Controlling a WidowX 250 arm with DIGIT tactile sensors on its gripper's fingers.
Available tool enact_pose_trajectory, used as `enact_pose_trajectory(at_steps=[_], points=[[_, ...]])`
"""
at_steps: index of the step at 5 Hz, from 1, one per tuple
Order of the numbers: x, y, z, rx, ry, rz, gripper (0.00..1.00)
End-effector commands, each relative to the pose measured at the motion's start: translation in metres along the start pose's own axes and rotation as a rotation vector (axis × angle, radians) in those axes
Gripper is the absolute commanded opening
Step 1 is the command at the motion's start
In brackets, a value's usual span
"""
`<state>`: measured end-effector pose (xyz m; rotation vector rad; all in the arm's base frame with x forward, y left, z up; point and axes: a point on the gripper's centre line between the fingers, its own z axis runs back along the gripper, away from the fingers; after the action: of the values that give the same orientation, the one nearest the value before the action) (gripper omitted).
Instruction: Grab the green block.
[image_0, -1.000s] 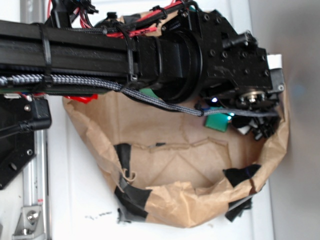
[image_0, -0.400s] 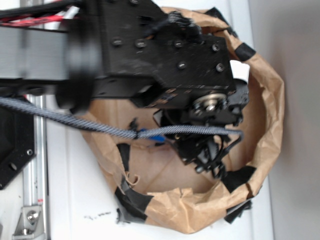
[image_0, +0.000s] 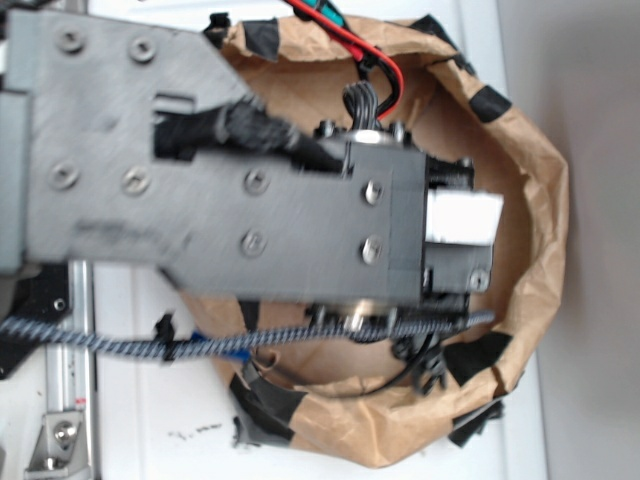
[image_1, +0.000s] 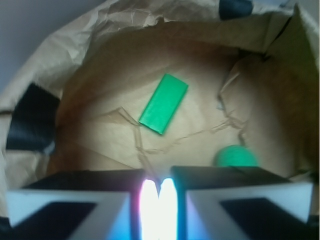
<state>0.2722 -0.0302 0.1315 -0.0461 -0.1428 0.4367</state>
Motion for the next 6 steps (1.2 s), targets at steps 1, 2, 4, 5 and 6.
enact_pose_trajectory(at_steps=[1,2,4,5,6], points=[[0.025,0.015,-0.051,-0.085,-0.056,0.225,1.00],[0.043,0.007,-0.074,-0.144,-0.081,0.291,1.00],[0.059,0.001,-0.133,0.005,-0.021,0.221,1.00],[0.046,0.003,-0.128,0.062,0.028,0.125,0.00],[0.035,0.003,-0.090,0.044,-0.005,0.038,0.00]])
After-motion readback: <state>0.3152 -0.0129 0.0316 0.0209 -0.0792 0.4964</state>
